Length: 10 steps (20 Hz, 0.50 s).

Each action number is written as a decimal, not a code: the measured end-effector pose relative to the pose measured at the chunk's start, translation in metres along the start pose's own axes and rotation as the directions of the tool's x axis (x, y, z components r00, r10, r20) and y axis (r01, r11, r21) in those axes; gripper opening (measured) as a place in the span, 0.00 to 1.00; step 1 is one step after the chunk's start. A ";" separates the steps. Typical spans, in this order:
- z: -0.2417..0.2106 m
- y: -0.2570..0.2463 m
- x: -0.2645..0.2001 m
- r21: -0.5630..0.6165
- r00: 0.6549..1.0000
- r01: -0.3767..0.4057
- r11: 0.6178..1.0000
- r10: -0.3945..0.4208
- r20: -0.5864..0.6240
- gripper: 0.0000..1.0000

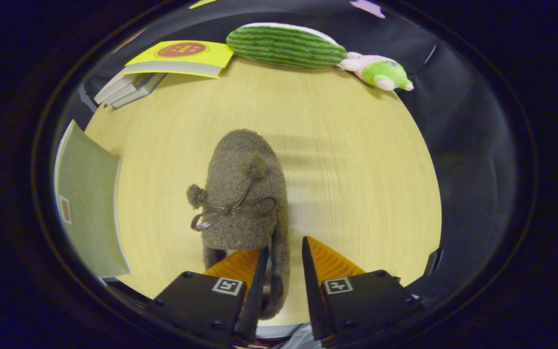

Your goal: Open the storage box then place both shoes into the box .Put the left shoe in first, then the right shoe, with the right side of both shoes facing outward in a uniform manner.

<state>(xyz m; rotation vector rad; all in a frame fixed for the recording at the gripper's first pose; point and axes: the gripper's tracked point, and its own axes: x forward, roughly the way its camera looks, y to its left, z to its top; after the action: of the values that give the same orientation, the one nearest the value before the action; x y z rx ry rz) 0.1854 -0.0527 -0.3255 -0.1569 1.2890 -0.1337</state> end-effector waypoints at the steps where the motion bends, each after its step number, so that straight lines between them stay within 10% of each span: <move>1: 0.004 -0.002 -0.001 0.018 0.999 0.015 1.000 -0.015 0.030 0.15; 10: 0.013 0.013 -0.108 0.161 0.988 -0.121 0.980 0.104 0.110 0.06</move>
<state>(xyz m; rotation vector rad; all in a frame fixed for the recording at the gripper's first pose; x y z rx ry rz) 0.1688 -0.0192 -0.2229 0.0528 1.1766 -0.1341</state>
